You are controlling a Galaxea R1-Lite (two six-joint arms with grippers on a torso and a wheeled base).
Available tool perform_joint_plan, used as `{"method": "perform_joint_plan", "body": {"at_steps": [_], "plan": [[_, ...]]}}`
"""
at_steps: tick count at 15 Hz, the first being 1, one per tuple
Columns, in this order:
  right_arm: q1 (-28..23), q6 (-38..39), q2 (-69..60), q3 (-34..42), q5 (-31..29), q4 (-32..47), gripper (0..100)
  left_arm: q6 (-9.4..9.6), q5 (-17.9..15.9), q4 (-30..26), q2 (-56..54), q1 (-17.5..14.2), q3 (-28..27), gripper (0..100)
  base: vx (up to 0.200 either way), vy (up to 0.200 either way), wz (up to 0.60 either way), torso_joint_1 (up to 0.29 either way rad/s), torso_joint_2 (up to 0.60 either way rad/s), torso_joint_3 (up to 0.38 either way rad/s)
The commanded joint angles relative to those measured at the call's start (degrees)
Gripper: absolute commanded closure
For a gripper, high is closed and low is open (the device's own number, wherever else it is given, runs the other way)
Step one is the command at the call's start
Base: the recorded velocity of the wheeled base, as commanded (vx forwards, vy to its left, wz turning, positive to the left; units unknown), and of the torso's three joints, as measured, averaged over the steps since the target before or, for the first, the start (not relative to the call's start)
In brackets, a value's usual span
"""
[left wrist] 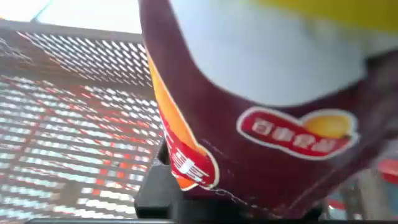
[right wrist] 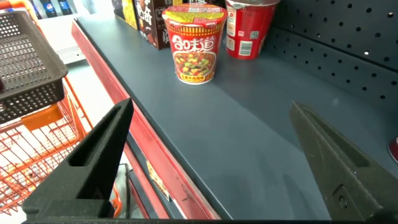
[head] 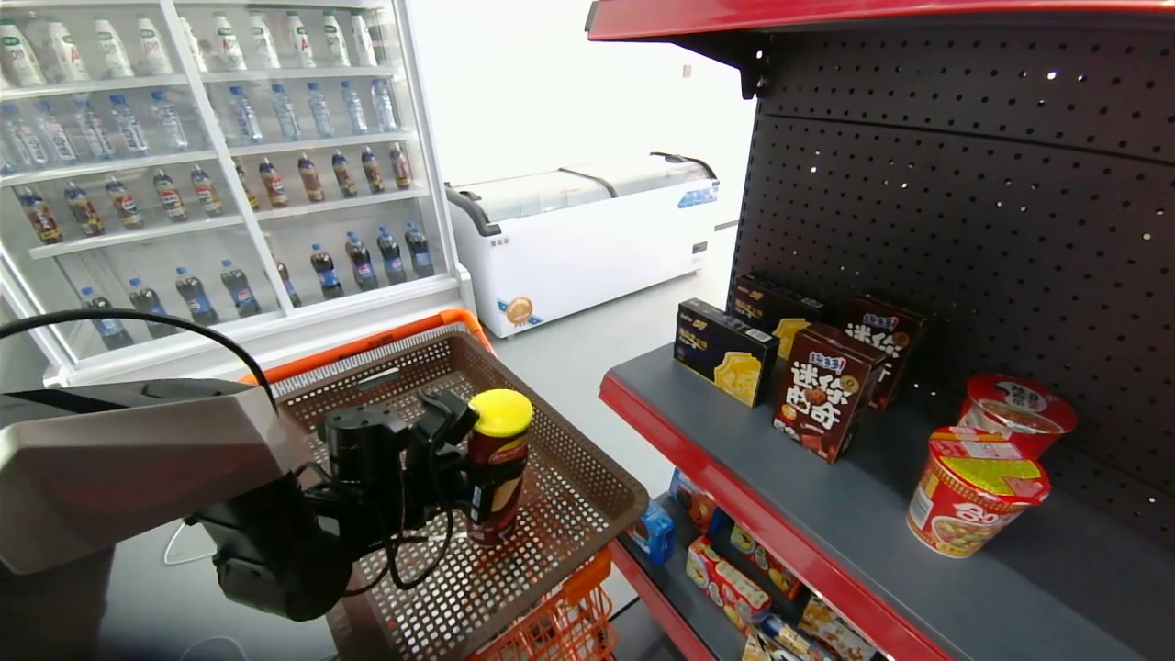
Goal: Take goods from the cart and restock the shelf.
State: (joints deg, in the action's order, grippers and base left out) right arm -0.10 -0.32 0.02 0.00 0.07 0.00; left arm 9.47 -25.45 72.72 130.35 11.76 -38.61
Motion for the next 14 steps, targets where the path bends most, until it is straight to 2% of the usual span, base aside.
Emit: {"method": "perform_joint_plan", "body": {"at_steps": [1, 2, 3, 4, 5, 6, 7, 8, 9, 10, 12, 14], "plan": [[0.01, -0.03, -0.02, 0.00, 0.01, 0.00, 0, -0.07, 4.62, -5.30, -13.81, -1.30, 2.05, 100, 0.000, 0.000, 0.00, 0.000, 0.00, 0.000], [0.01, -0.03, -0.02, 0.00, 0.01, 0.00, 0, -0.16, 5.06, -5.92, -14.60, -1.39, 2.05, 100, 0.000, 0.000, 0.00, 0.000, 0.00, 0.000], [0.01, -0.03, 0.06, 0.00, 0.01, 0.00, 0, -0.16, 7.52, -12.16, -23.48, -3.50, 2.48, 100, 0.000, 0.000, 0.00, 0.000, 0.00, 0.000], [0.01, -0.03, -0.02, 0.00, 0.01, 0.00, 0, -0.24, 7.52, -14.53, -27.52, -3.85, 3.01, 100, 0.000, 0.000, 0.00, 0.000, 0.00, 0.000], [0.01, -0.03, -0.02, 0.00, 0.01, 0.00, 0, -2.27, 7.61, -20.60, -35.26, -3.94, 4.07, 100, 0.000, 0.000, 0.00, 0.000, 0.00, 0.000], [0.01, -0.03, -0.02, 0.00, 0.01, 0.00, 0, -3.50, 7.70, -22.88, -38.42, -3.94, 4.77, 100, 0.000, 0.000, 0.00, 0.000, 0.00, 0.000], [0.01, -0.03, -0.02, 0.00, 0.01, 0.00, 0, -5.69, 7.79, -27.37, -45.19, -3.85, 6.97, 100, 0.000, 0.000, 0.00, 0.000, 0.00, 0.000], [0.01, -0.03, -0.02, 0.00, 0.01, 0.00, 0, -6.48, 7.88, -31.32, -51.34, -3.59, 9.60, 100, 0.000, 0.000, 0.00, 0.000, 0.00, 0.000], [0.01, -0.03, -0.02, 0.00, 0.01, 0.00, 0, -6.48, 8.05, -33.87, -57.23, -3.24, 13.03, 100, 0.000, 0.000, 0.00, 0.000, 0.00, 0.000], [0.01, -0.03, -0.02, 0.00, 0.01, 0.00, 0, -6.40, 7.96, -34.57, -60.74, -2.80, 15.49, 100, 0.000, 0.000, 0.00, 0.000, 0.00, 0.000], [0.01, -0.03, -0.02, 0.00, 0.01, -0.09, 0, -6.31, 7.88, -35.45, -73.84, -2.80, 24.02, 100, 0.000, 0.000, 0.00, 0.000, 0.00, 0.000], [0.01, -0.03, -0.02, 0.00, 0.01, 0.00, 0, -6.22, 8.05, -43.71, -83.07, -4.82, 26.39, 100, 0.000, 0.000, 0.00, 0.000, 0.00, 0.000]]}}
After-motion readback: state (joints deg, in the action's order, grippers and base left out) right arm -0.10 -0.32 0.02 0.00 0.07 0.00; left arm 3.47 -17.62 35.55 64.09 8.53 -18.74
